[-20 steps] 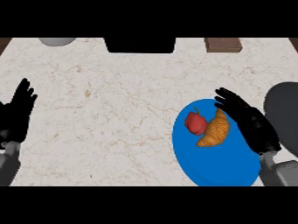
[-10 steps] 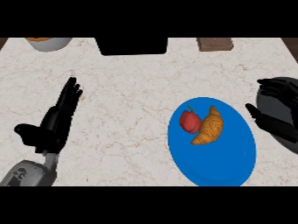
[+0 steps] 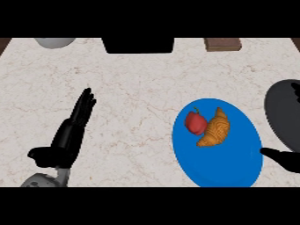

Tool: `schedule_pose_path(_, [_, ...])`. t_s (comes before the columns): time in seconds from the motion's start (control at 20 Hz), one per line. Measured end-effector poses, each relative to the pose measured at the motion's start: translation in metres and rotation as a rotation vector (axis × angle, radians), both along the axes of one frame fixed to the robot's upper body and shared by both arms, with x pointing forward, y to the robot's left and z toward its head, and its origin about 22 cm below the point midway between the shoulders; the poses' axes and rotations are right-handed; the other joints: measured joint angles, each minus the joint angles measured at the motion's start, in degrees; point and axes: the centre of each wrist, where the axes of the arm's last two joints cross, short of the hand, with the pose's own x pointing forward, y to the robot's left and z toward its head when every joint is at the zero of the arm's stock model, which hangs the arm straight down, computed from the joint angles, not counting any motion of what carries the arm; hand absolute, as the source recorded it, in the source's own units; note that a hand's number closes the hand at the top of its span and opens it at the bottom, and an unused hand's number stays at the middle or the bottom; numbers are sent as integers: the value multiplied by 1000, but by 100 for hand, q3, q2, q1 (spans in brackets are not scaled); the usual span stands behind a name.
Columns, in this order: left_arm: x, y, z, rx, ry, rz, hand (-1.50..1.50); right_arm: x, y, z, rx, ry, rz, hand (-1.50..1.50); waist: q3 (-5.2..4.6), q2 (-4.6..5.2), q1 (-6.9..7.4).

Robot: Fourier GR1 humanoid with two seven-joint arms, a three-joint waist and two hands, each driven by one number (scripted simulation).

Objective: Pick the croissant from the plate and place it in the pan

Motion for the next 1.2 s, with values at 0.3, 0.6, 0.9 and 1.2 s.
schedule_pose_path(0.3, [2,-6,-3,-8,-14,-30,0,20,16,21,-140,173,40,-150,1,38,149])
schedule_pose_path(0.6, [0,-19,1,-11,-15,-56,0,42,39,13,-311,412,96,-150,1,59,281])
schedule_pose_path(0.9, [3,-14,0,-5,-14,-48,0,59,72,-12,-470,587,166,-150,4,55,244])
schedule_pose_path(1.2, [0,-10,-3,-7,-14,-30,0,72,94,-37,-523,667,186,-150,9,39,158])
